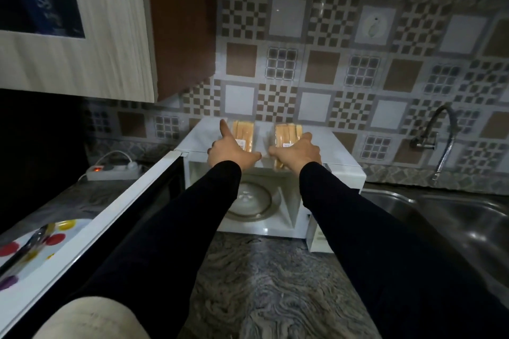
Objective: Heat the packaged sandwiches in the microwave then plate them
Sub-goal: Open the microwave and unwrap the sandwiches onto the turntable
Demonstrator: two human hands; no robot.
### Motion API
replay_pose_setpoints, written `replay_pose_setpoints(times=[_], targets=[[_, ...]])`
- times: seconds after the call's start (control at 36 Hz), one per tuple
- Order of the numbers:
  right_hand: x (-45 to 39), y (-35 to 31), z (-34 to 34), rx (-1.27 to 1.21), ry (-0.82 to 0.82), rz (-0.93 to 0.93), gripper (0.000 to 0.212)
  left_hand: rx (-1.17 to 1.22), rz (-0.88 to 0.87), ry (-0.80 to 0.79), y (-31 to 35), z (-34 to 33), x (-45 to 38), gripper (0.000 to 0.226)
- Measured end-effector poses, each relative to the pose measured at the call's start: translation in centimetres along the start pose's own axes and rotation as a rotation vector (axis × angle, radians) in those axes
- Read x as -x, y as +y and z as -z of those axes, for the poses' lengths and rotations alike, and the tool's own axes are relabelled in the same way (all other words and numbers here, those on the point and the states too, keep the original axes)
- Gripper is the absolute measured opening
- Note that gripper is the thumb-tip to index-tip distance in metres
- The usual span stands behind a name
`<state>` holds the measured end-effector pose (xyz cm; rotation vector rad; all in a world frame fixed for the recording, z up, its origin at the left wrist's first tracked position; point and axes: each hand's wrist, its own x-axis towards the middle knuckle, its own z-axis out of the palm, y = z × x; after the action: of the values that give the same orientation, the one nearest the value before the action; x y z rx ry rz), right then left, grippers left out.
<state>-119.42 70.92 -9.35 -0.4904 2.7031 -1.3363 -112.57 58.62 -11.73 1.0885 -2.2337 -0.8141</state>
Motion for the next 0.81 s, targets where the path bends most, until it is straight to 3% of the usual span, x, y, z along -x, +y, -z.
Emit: replay_pose_setpoints(times=[0.25, 0.64, 0.81], targets=[[3.8, 2.3, -0.3, -0.068, 0.002, 0.027, 0.085, 0.040, -0.007, 0.094, -2.5, 0.1, 4.5, 0.119], [9.8, 4.6, -1.2, -0.076, 0.074, 0.022, 0.081, 0.068, -0.047, 0.067, -5.0, 0.4, 10.1, 0.115], [12.0, 7.0, -2.5, -0.052, 0.061, -0.036, 0.090, 0.020, -0.028, 0.015, -7.4, -0.3, 12.6, 0.118]])
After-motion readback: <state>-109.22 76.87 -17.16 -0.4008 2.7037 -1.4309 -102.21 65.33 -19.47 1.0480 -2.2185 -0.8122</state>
